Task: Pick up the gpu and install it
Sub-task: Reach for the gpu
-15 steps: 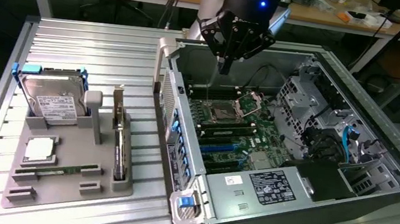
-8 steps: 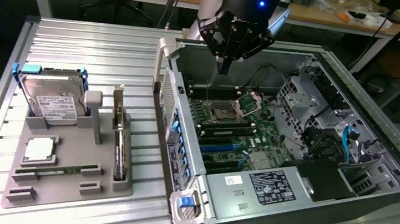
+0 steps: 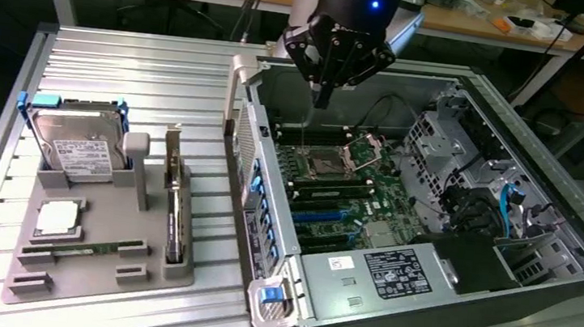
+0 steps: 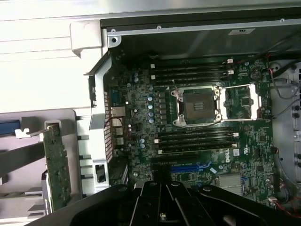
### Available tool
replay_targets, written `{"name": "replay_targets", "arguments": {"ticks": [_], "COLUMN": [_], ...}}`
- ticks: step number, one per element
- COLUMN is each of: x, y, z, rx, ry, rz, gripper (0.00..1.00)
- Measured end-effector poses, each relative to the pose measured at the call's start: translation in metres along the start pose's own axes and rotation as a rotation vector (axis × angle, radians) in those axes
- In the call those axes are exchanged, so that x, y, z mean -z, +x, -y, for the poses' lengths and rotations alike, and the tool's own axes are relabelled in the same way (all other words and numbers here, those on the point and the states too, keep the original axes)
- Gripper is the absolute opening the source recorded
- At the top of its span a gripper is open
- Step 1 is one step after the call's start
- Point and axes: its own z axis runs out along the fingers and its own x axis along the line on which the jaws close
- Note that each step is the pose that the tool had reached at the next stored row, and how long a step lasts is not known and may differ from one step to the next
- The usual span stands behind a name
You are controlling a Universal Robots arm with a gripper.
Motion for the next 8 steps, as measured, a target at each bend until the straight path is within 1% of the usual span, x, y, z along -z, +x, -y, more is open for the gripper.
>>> {"name": "replay_targets", "arguments": {"ticks": [8], "x": [0.0002], "y": [0.0073], "z": [0.0005], "rx": [0.0], "ry": [0.0], "rz": [-0.0001], "gripper": [0.11]}}
